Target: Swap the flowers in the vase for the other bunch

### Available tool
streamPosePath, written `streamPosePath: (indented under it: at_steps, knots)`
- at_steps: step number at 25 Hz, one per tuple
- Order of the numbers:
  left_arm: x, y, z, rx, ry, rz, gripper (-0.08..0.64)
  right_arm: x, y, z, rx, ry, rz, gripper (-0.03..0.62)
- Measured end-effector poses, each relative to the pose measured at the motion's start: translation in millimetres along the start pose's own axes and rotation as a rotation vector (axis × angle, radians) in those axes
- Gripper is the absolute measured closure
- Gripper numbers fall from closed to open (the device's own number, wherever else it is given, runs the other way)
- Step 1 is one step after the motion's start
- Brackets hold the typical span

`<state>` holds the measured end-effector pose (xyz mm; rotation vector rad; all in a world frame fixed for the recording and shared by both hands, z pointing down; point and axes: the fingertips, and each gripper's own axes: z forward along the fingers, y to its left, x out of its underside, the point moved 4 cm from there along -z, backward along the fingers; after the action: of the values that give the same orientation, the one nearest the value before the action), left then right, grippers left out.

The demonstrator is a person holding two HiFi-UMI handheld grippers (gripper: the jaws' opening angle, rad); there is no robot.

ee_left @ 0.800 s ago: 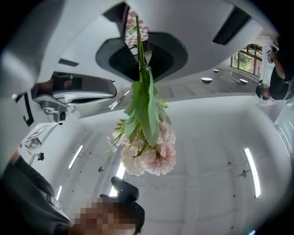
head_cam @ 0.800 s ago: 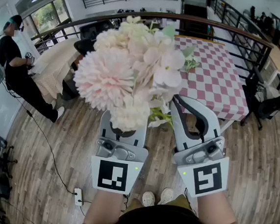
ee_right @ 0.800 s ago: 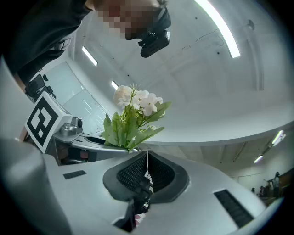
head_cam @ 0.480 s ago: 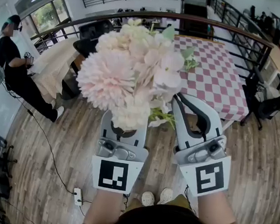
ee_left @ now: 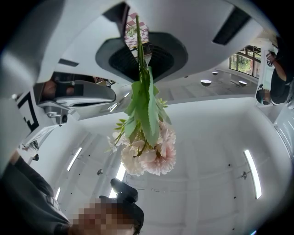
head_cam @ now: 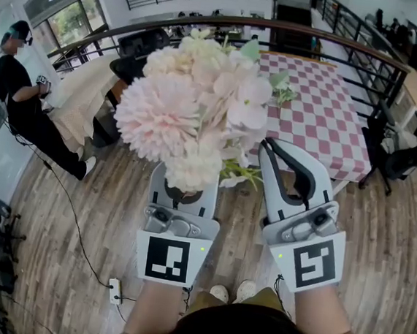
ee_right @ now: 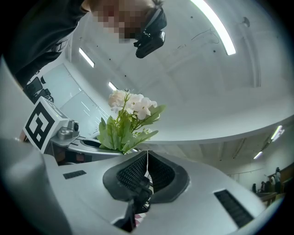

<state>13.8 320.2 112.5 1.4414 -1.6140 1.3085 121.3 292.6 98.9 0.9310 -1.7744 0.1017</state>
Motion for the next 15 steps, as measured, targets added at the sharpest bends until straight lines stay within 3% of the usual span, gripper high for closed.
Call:
streamPosePath:
  at_steps: [15]
  knots:
    - [-1.9, -34.4, 3.5, -0.021, -0.008, 0.026, 0.495, 5.3, -16.5, -30.2, -0.02, -0.023, 0.014, 0.558]
